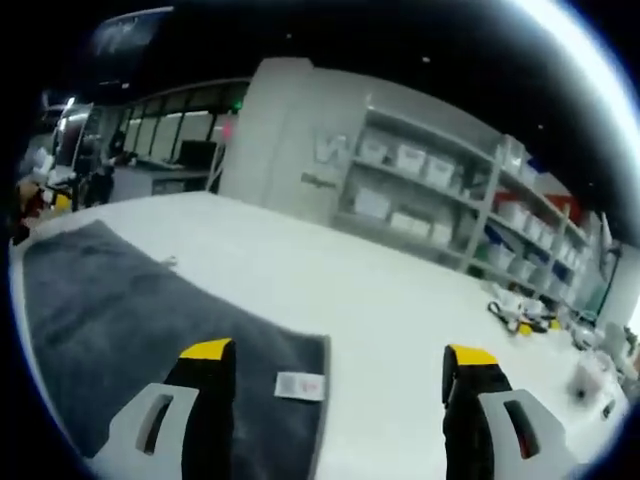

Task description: Open the folded towel by lifting each exposed corner and separating the folded layers until the towel lies flat within the target outline without major curled edges

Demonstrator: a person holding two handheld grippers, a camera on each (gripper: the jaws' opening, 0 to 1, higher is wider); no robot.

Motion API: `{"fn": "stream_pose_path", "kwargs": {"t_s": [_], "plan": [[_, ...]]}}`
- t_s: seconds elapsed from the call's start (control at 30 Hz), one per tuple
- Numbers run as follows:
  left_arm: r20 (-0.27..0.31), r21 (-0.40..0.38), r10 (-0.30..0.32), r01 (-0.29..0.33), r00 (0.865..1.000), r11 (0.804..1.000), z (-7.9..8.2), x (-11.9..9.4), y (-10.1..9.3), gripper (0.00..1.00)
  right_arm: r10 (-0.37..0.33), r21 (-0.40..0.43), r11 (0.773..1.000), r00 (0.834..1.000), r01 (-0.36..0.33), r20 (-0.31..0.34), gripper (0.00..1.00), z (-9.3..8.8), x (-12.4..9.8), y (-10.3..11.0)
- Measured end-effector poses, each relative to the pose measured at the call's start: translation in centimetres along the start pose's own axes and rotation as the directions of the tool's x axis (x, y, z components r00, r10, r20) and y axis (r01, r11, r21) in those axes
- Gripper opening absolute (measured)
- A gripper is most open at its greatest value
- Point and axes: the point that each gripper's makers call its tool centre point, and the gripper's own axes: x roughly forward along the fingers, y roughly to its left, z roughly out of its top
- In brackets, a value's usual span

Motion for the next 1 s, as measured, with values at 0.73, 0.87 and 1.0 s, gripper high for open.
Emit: {"fn": "stream_pose_path", "kwargs": {"t_s": [0.73, 0.87, 1.0], "plan": [[-0.096, 0.072, -0.073, 0.08, 0.993, 0.994, -0.6, 6.6, 0.3, 0.6, 0.054, -0.093, 0.994, 0.997, -0.059, -0.048, 0.81, 1.5, 8.3, -0.5], [-0.14, 0.047, -0.048, 0.055, 0.989, 0.997, -1.9, 8.1, 1.7, 0.49, 0.032, -0.09, 0.995, 0.998, -0.037, -0.058, 0.7, 0.4, 9.4, -1.4], [-0.173, 0.036, -0.042, 0.049, 0.984, 0.998, -2.8, 9.4, 2.6, 0.46, 0.053, -0.071, 0.996, 0.992, -0.061, -0.116, 0.61, -2.2, 10.8, -1.6]]}}
